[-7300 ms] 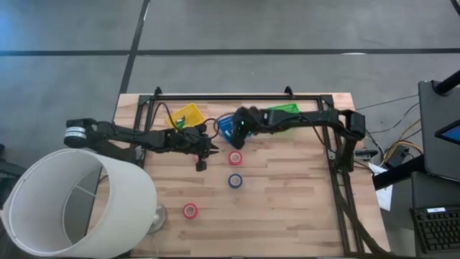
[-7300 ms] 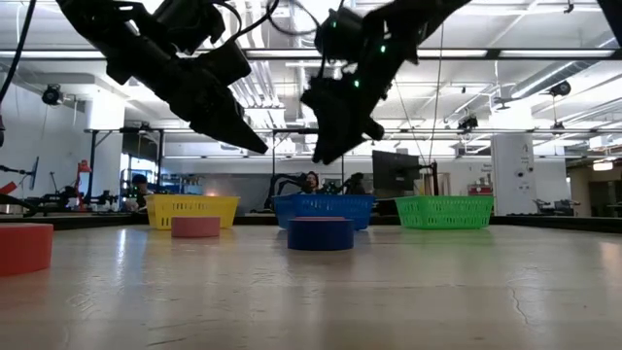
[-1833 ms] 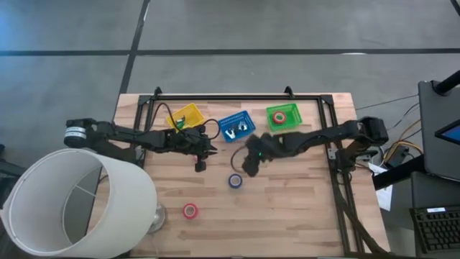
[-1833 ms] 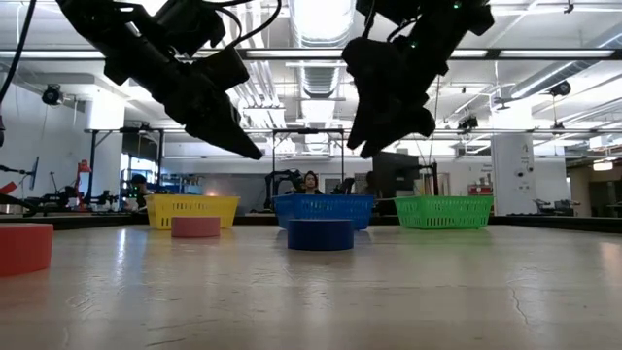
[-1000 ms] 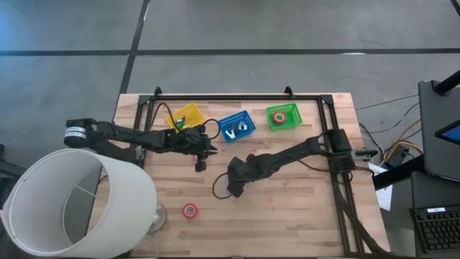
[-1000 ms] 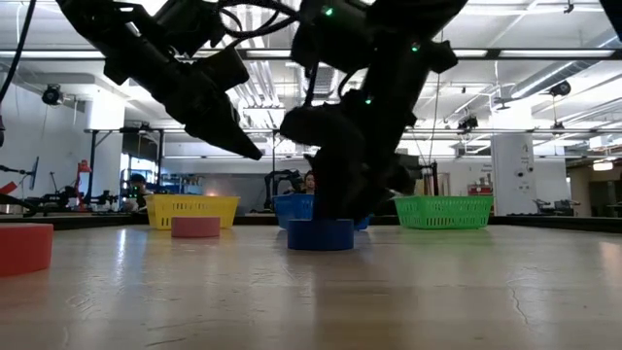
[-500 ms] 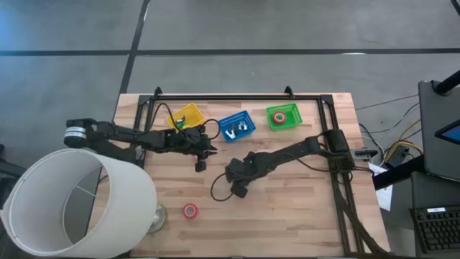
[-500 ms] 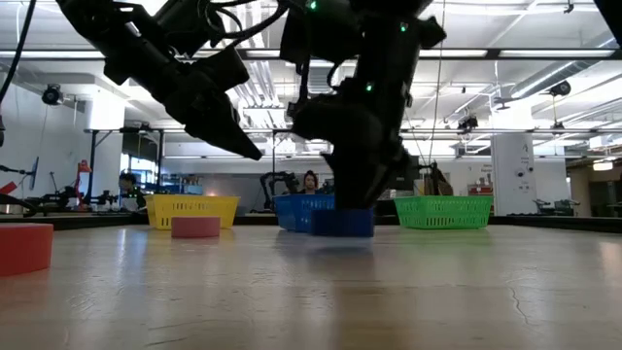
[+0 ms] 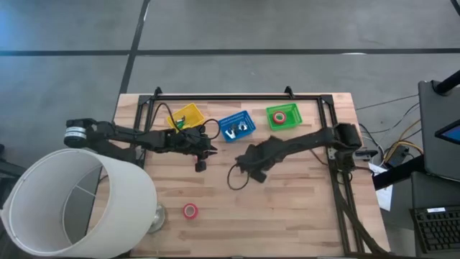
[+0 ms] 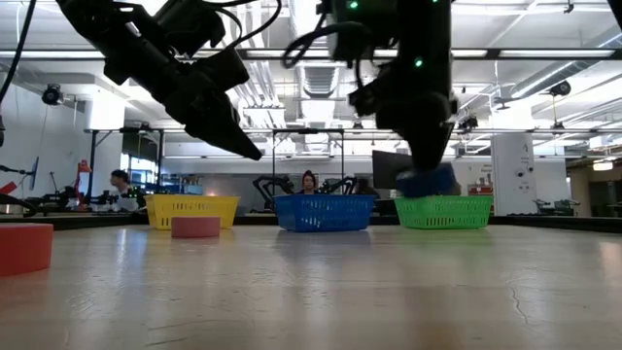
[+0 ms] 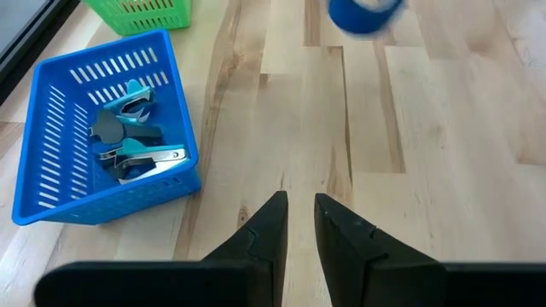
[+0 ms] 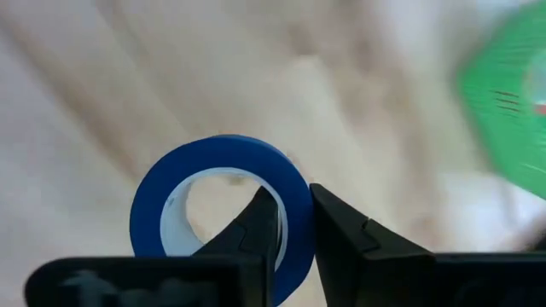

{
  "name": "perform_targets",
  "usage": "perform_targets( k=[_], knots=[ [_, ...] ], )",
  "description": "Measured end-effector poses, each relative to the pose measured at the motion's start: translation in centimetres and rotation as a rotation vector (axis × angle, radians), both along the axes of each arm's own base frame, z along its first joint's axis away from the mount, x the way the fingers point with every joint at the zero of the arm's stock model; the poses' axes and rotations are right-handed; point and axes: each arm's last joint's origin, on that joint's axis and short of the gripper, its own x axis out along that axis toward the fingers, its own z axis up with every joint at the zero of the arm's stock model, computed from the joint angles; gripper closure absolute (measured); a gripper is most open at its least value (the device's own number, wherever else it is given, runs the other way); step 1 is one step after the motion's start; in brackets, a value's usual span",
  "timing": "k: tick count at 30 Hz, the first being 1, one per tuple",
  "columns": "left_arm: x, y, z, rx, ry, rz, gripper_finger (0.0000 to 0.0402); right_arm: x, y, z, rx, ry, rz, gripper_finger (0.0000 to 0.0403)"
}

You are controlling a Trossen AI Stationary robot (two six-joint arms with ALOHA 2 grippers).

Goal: Pick and place Stapler, Stapler remover, tape
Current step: Put the blue tape into the green basket

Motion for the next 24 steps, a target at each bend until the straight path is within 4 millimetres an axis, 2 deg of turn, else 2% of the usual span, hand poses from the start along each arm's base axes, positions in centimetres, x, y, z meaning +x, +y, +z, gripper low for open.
perform_targets(
  k=[8,12,17,24],
  knots=[
    [0.0,0.0,0.0,0.000,0.000,0.000,0.0337,-3.2,-4.6,3.2,-0.147,-0.067,-0.116,0.0355],
    [0.0,0.0,0.0,0.000,0.001,0.000,0.0337,-5.6,-7.5,3.7,-0.206,-0.075,-0.207,0.0351],
    [0.0,0.0,0.0,0.000,0.001,0.000,0.0337,-8.7,-11.0,3.0,-0.329,-0.072,-0.327,0.0350],
    [0.0,0.0,0.0,0.000,0.001,0.000,0.0337,-11.2,-15.7,-0.1,-0.392,-0.179,-0.456,0.0349]
  ],
)
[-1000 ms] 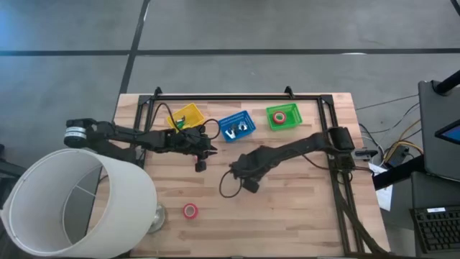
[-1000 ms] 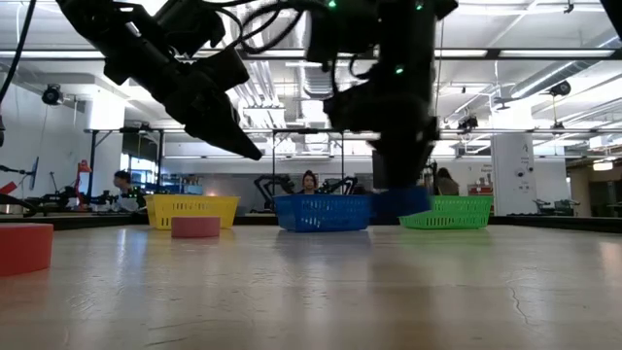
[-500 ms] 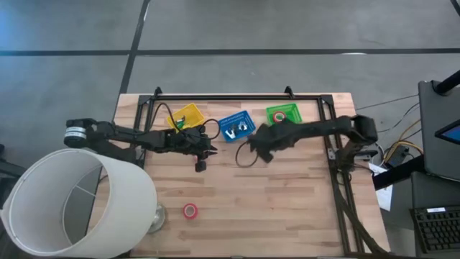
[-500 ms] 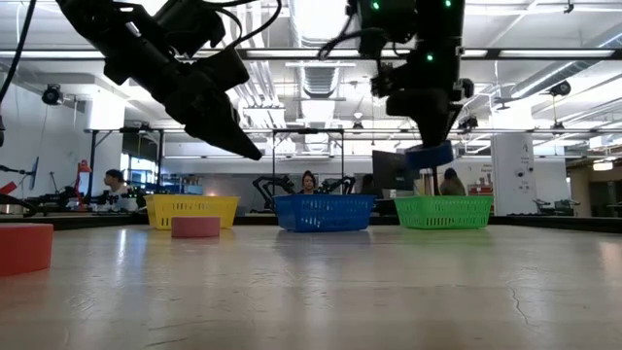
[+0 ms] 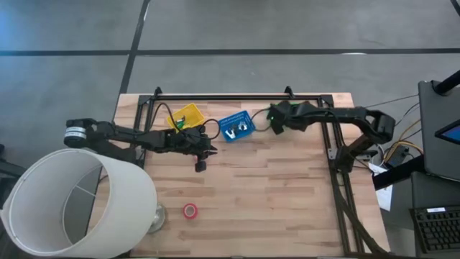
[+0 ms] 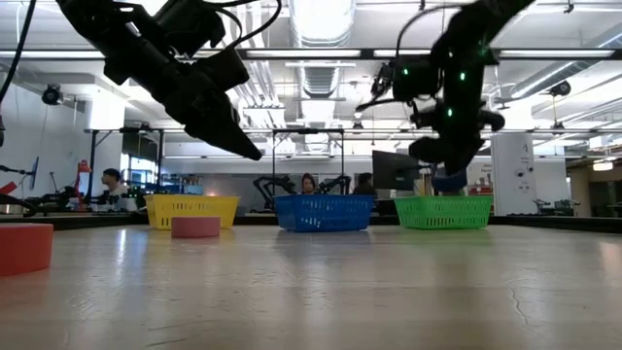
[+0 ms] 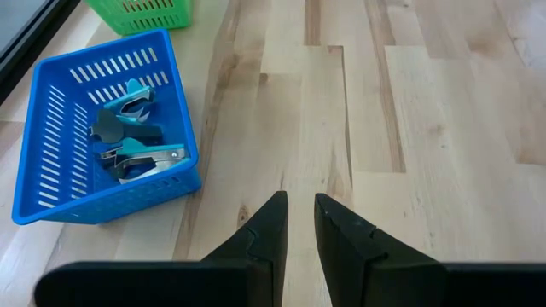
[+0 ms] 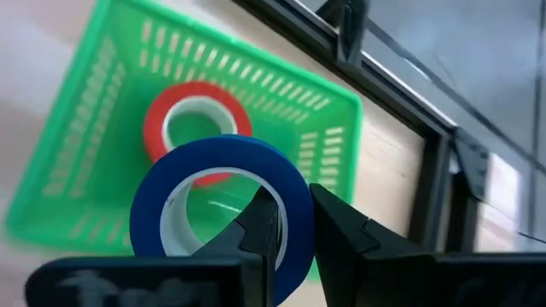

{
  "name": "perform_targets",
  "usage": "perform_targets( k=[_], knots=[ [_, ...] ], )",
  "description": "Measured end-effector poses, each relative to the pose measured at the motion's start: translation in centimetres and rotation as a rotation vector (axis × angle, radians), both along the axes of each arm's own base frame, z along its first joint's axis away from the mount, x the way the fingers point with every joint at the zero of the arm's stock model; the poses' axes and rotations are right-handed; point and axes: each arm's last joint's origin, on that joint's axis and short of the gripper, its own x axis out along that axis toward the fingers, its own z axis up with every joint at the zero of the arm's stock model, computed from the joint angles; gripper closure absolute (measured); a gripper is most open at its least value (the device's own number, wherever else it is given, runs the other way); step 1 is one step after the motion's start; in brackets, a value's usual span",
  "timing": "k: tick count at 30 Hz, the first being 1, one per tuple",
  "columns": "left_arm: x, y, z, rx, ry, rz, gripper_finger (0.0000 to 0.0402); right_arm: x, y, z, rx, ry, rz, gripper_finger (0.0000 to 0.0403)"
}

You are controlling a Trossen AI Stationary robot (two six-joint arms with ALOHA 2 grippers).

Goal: Pick and place Stapler, Stapler remover, tape
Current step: Put the blue tape into the green basket

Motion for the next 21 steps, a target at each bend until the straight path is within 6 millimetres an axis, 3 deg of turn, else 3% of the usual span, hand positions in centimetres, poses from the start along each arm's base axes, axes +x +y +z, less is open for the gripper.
perform_targets(
  k=[5,10,21],
  knots=[
    [0.0,0.0,0.0,0.002,0.000,-0.002,0.0337,-0.8,-2.0,-1.8,-0.006,-0.030,0.016,0.0349],
    [0.0,0.0,0.0,0.004,0.000,-0.003,0.0337,-1.5,-3.1,-2.3,-0.003,-0.005,-0.009,0.0349],
    [0.0,0.0,0.0,0.011,0.002,-0.008,0.0337,-2.4,-3.9,-3.1,-0.011,-0.015,-0.046,0.0328]
  ],
)
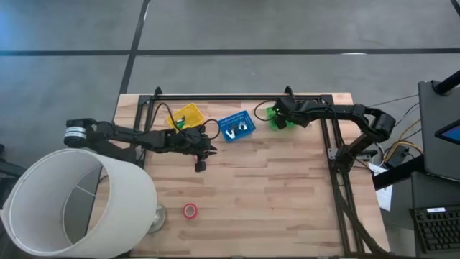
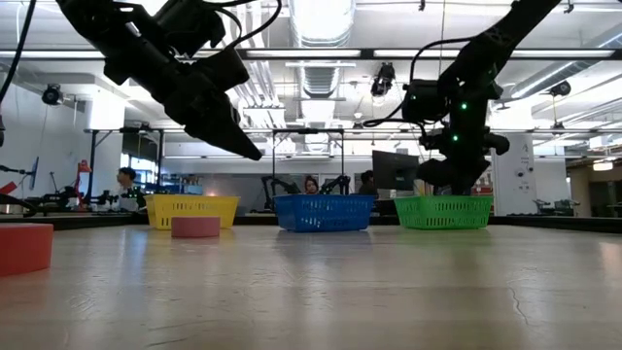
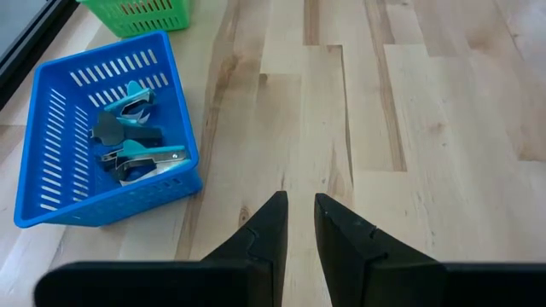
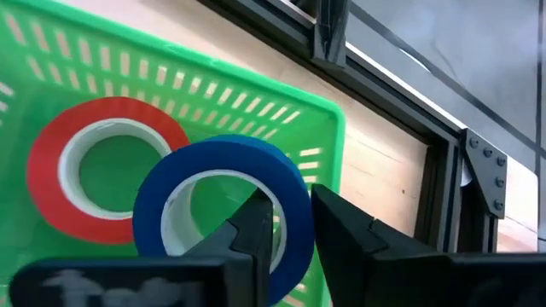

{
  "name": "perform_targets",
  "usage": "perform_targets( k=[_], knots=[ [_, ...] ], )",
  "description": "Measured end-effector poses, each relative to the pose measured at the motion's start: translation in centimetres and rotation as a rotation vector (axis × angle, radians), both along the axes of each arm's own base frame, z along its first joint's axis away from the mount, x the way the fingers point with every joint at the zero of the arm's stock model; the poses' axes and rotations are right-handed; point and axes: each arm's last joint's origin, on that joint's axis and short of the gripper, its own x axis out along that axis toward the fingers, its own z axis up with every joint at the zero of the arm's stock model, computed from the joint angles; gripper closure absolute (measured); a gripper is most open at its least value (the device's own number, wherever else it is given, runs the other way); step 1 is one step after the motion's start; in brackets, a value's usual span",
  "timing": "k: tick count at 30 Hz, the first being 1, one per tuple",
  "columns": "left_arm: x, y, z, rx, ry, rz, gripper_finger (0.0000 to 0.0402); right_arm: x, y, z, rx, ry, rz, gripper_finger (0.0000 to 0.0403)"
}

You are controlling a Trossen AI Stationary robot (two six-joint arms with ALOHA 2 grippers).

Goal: Pick and place Stapler, Stapler remover, tape
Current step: Put the blue tape into the green basket, then put the pink tape into the green basket

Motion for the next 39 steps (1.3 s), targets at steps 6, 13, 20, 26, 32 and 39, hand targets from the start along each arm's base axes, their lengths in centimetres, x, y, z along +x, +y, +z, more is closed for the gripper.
perform_targets(
  k=[6,13,20,26,32,39],
  knots=[
    [0.0,0.0,0.0,0.000,0.000,0.000,0.0337,0.0,-0.1,0.1,-0.002,-0.007,-0.003,0.0285],
    [0.0,0.0,0.0,0.000,0.000,0.000,0.0337,0.1,-0.2,0.1,-0.011,-0.022,-0.003,0.0256],
    [0.0,0.0,0.0,0.000,0.000,0.000,0.0337,0.5,0.3,0.2,0.023,-0.052,0.029,0.0256],
    [0.0,0.0,0.0,0.001,0.000,0.000,0.0337,2.0,1.3,1.4,0.069,-0.144,0.109,0.0268],
    [0.0,0.0,0.0,0.000,-0.001,0.000,0.0337,4.5,3.4,4.3,0.014,-0.227,0.218,0.0268],
    [-0.1,-0.5,-0.2,-0.027,0.024,0.000,0.0337,6.8,7.2,5.8,0.008,-0.279,0.364,0.0257]
  ],
)
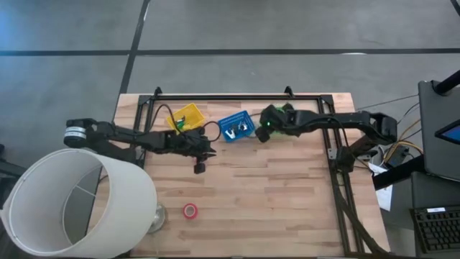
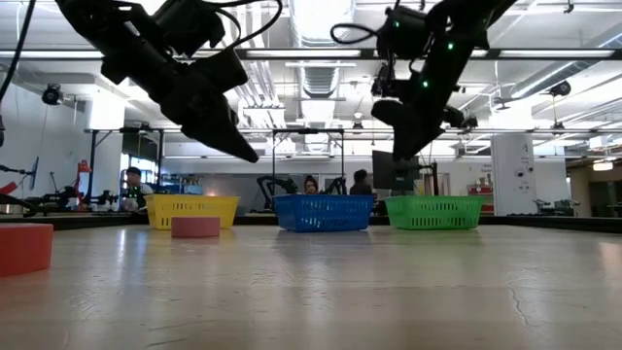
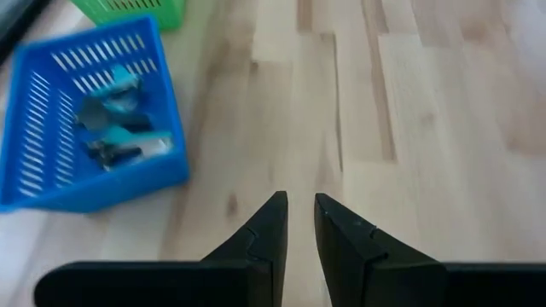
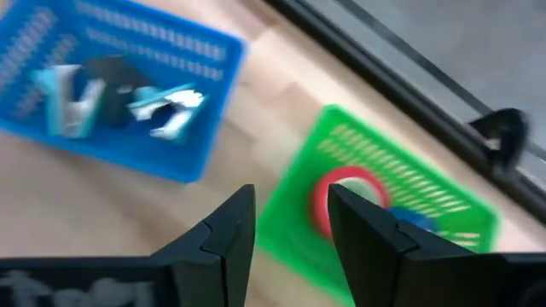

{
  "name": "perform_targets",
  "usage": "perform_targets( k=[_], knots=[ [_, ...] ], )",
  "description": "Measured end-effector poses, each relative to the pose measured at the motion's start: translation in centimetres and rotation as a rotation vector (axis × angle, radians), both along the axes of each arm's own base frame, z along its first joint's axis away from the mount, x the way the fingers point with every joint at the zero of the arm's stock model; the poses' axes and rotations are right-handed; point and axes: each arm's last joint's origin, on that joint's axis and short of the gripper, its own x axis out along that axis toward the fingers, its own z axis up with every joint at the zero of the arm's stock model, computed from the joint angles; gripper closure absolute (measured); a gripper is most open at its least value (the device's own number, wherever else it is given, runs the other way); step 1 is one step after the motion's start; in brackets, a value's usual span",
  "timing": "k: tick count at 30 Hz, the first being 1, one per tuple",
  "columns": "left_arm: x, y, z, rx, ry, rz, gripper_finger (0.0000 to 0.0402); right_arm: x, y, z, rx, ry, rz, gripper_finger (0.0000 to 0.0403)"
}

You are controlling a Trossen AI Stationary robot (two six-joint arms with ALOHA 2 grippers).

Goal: Pick and place Stapler, Stapler remover, tape
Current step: Put the pink tape into the green basket

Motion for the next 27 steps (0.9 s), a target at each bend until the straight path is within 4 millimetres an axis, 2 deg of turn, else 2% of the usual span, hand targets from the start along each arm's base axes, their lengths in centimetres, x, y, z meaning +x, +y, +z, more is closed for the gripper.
perform_targets(
  k=[6,13,21,27],
  knots=[
    [-1.1,-1.1,-1.3,-0.033,0.182,0.028,0.0337,0.7,3.5,-0.7,0.045,-0.037,0.069,0.0250],
    [-2.4,-1.0,-2.3,-0.038,0.323,0.255,0.0337,0.9,6.2,-1.1,0.072,-0.054,0.125,0.0249],
    [-1.9,-1.0,-2.4,-0.139,0.269,0.345,0.0337,0.8,7.3,-2.2,0.079,-0.077,0.148,0.0258],
    [-1.5,-1.0,-3.7,-0.197,0.309,0.393,0.0337,0.7,7.2,-2.4,0.079,-0.083,0.144,0.0253]
  ],
)
